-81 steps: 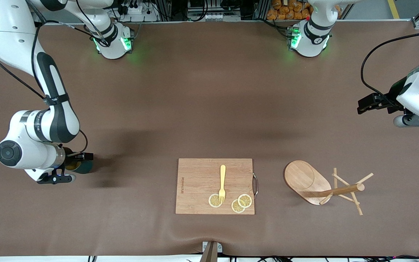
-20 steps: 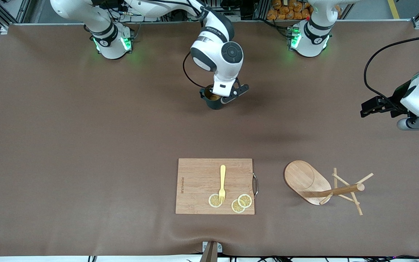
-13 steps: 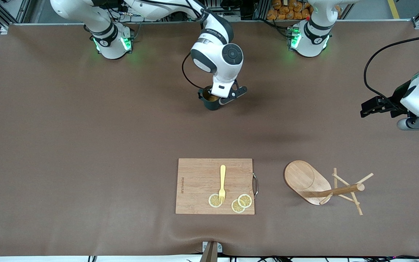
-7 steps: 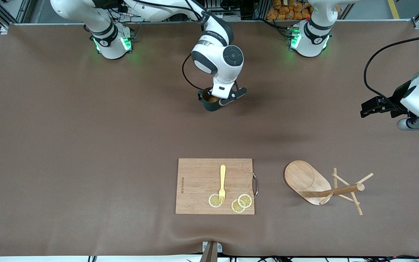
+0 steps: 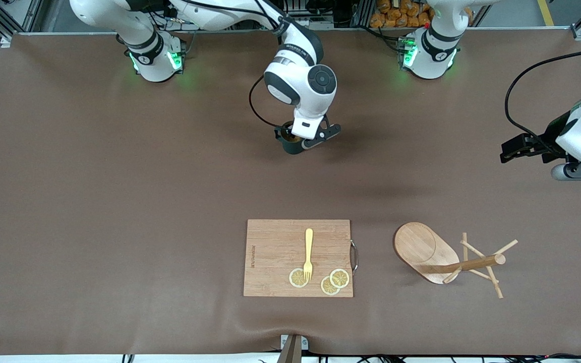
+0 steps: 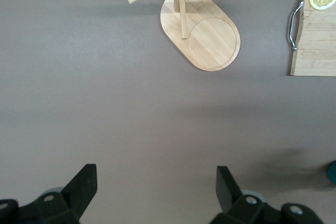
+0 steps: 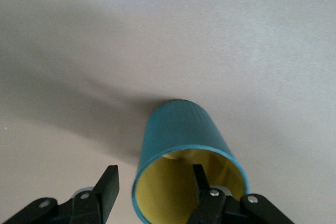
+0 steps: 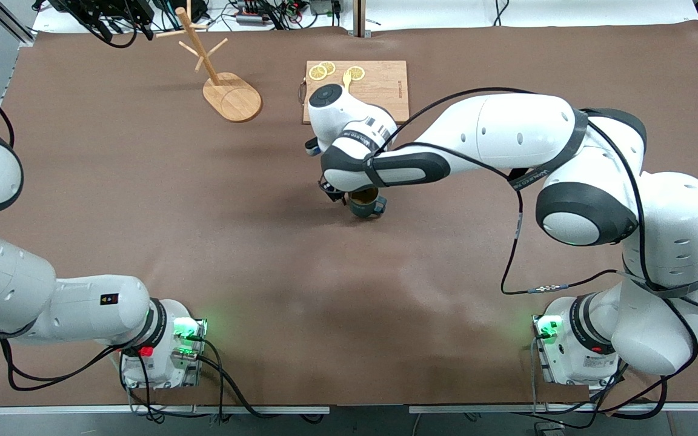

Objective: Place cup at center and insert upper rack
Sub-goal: 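Carry the teal mug with the right gripper to the table center, then release the mug and withdraw the right gripper toward its base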

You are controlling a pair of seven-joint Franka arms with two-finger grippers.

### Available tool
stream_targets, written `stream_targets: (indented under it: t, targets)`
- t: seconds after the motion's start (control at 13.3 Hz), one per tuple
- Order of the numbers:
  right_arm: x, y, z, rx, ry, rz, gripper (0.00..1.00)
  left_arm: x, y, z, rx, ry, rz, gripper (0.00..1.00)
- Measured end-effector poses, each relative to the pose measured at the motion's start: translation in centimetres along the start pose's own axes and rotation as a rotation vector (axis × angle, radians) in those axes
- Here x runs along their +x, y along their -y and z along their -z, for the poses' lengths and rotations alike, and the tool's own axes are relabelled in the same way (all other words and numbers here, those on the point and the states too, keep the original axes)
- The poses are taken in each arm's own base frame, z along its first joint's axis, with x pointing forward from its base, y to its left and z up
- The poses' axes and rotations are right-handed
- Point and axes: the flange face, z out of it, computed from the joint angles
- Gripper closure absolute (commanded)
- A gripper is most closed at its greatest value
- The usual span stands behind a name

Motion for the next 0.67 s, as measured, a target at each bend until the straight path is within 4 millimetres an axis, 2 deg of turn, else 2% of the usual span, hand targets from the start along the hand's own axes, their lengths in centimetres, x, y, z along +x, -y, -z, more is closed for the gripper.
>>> stream_targets:
  t: [0.15, 0.52, 0.67]
  targets:
    - [0.4, -0.8, 1.5, -0.005, 0.006, -0.014, 0.0, 0.0, 0.0, 0.0, 0.0, 0.0, 0.0, 0.0]
    - [1.0, -3.4, 7.4, 0.026, -0.062, -0.033, 0.0, 0.0, -0.1, 0.0, 0.0, 0.0, -0.002, 0.0]
    - [1.4, -6.2, 10.4, 0.04, -0.101, -0.003, 0.0, 0.0, -0.2, -0.1, 0.0, 0.001, -0.003, 0.0]
